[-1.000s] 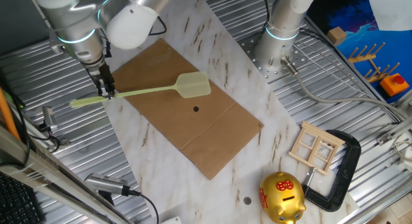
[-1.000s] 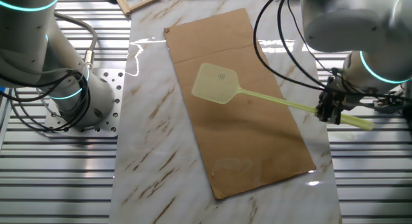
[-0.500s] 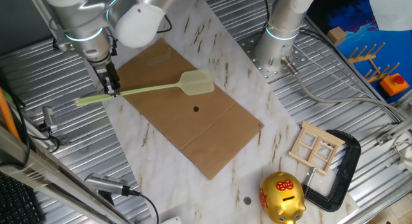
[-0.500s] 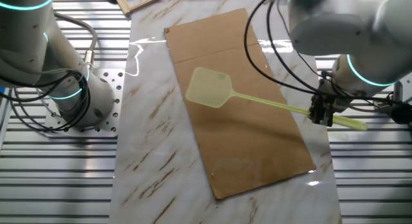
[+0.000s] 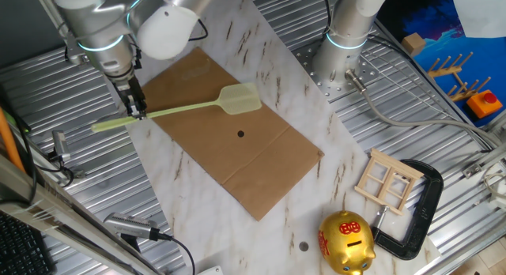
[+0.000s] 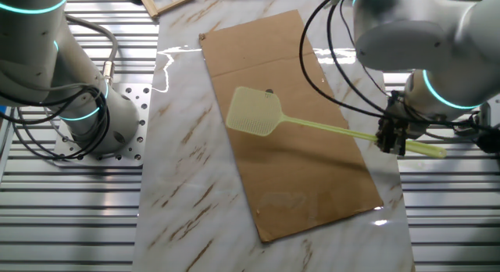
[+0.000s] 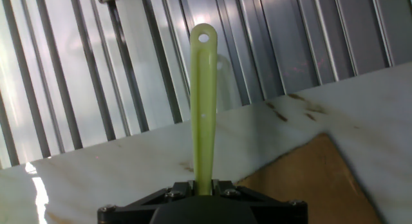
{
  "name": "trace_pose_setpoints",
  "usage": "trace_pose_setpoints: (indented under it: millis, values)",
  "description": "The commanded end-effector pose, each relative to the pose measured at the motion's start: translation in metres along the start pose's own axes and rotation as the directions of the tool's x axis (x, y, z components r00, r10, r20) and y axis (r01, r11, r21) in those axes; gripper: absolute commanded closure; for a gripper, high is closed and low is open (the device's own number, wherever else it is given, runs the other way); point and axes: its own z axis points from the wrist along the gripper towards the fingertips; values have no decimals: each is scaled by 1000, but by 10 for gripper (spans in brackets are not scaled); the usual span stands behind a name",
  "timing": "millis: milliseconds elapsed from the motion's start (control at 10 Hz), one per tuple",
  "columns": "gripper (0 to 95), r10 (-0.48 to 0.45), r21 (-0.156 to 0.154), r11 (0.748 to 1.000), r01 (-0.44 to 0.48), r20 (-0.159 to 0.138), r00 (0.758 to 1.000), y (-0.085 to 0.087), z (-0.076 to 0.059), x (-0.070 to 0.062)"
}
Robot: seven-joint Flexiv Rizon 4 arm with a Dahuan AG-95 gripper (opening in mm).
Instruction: Swat with a flyswatter
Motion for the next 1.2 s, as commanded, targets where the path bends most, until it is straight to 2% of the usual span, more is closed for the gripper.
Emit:
trace_pose_setpoints:
  millis: [100,700,800,1200]
  values:
    - [950,-13,-3,1000,13,3,1000,-4,8,-4]
    - [950,-53,-13,999,53,13,999,-11,25,-9]
    - [760,-65,-12,998,65,14,998,-10,27,-9]
    - [760,-108,-6,994,108,15,994,-9,27,-7]
